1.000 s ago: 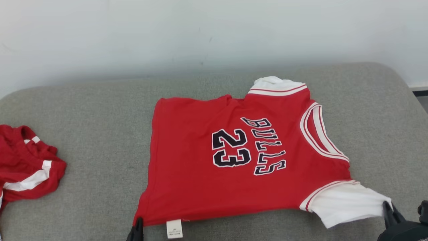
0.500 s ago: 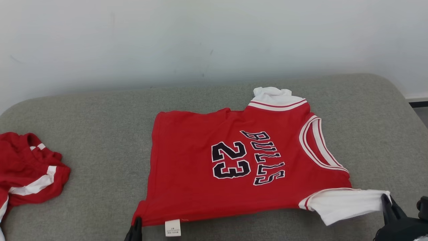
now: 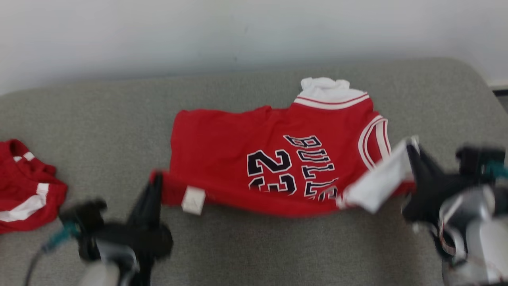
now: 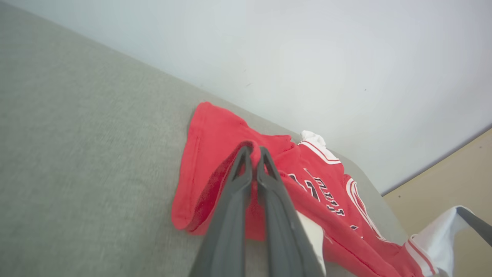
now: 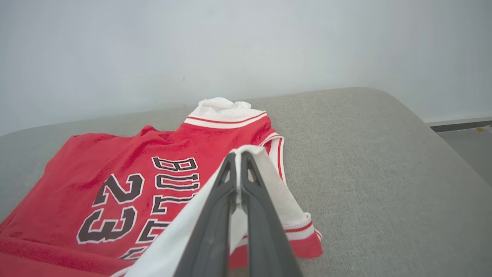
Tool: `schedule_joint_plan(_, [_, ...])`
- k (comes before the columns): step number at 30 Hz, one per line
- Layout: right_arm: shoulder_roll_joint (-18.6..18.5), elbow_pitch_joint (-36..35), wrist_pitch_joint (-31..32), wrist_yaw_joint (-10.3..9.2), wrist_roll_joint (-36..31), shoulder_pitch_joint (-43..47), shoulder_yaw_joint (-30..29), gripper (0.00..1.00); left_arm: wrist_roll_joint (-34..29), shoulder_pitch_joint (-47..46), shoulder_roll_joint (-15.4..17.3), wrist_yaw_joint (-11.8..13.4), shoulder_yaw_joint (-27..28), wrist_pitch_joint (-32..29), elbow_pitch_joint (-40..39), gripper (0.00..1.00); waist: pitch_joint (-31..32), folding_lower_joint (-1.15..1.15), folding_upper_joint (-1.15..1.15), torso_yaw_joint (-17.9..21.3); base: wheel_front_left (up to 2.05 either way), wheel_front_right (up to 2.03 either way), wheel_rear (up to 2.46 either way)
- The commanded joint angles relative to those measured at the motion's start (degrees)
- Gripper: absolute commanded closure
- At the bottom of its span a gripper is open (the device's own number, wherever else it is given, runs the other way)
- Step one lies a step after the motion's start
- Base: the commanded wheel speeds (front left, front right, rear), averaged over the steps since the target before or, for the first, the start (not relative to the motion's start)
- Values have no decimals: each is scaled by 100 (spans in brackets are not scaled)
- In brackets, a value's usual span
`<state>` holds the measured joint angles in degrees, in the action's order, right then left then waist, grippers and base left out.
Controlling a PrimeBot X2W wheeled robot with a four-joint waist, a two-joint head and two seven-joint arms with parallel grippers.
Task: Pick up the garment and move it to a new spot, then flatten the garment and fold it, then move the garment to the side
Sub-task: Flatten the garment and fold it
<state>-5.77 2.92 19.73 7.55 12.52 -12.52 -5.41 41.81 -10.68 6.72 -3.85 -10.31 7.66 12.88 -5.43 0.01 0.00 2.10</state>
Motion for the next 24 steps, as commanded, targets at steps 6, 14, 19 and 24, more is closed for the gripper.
schedule_joint_plan(6, [-600,1152,-116,-13,681,-3181,884,100,-176,-2886,459,-130,86,-560,395,100,-2095,-1,0,414,0,0,0])
schedule_joint_plan(14, [-448,2369,-1043,-13,927,-6016,467,100,-470,-5631,686,-55,341,-263,816,100,-3229,-1,0,481,0,0,0])
schedule_joint_plan(19, [-195,2974,-2329,-13,800,-7392,-247,100,-632,-7004,615,2,525,434,1224,100,-3440,-1,0,476,0,0,0])
schedule_joint_plan(24, [-235,3267,-3288,-13,598,-8473,-661,100,-861,-7946,572,-79,656,717,1088,100,-3748,-1,0,479,0,0,0])
